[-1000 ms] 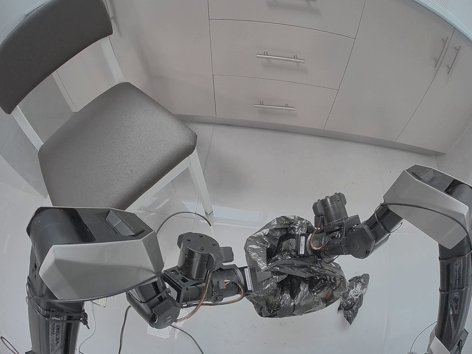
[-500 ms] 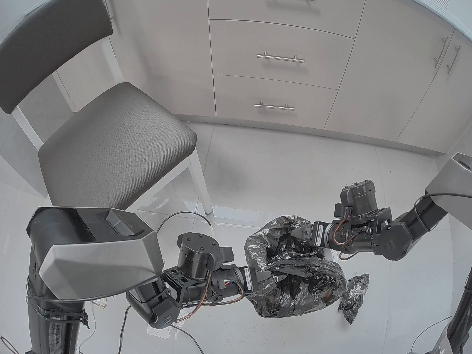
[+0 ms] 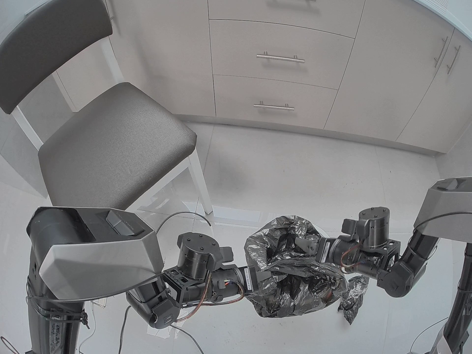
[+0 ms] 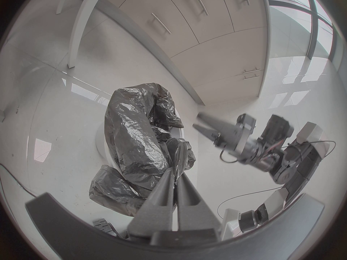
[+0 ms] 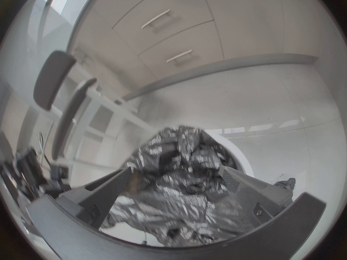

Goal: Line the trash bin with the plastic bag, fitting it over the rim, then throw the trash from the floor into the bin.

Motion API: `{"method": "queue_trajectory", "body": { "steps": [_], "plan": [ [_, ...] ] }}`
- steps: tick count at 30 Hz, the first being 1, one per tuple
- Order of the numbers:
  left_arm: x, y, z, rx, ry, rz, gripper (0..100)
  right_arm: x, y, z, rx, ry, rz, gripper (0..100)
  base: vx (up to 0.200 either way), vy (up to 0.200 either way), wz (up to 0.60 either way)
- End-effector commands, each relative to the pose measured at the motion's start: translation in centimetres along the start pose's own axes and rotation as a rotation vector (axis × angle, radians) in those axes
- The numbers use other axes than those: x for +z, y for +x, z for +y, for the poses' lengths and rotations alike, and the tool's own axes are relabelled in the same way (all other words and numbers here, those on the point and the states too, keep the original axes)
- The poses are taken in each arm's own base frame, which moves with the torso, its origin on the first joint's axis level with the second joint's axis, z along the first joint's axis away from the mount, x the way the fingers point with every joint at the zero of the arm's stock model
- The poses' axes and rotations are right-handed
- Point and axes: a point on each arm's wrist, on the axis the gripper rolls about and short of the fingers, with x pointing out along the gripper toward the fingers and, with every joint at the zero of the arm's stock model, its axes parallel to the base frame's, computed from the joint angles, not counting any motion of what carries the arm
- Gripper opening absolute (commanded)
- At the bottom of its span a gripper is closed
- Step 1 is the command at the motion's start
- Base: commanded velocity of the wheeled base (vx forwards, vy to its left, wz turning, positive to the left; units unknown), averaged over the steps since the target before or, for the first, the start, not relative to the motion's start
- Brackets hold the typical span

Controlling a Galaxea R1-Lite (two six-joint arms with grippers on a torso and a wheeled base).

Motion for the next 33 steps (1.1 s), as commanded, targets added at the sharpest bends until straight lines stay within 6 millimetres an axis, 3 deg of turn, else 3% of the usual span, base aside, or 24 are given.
{"method": "queue_trajectory", "body": {
  "steps": [1, 8, 19, 33],
  "plan": [
    [0.0, 0.0, 0.1, 0.002, -0.001, -0.001, 0, -4.2, -0.3, -1.1, -0.038, -0.092, 0.155, 100, 0.0, 0.0, 0.0],
    [0.4, 0.2, 0.0, 0.004, -0.014, -0.014, 0, -4.4, -2.3, -1.2, 0.005, -0.276, 0.072, 100, 0.0, 0.0, 0.0],
    [2.1, 0.9, 0.7, 0.029, -0.051, -0.092, 0, -4.3, -3.2, -1.3, 0.009, -0.403, 0.046, 100, 0.0, 0.0, 0.0],
    [3.5, 1.6, 1.0, 0.011, -0.042, -0.136, 0, -5.1, -0.5, -3.0, -0.11, -0.425, 0.053, 100, 0.0, 0.0, 0.0]
  ]
}}
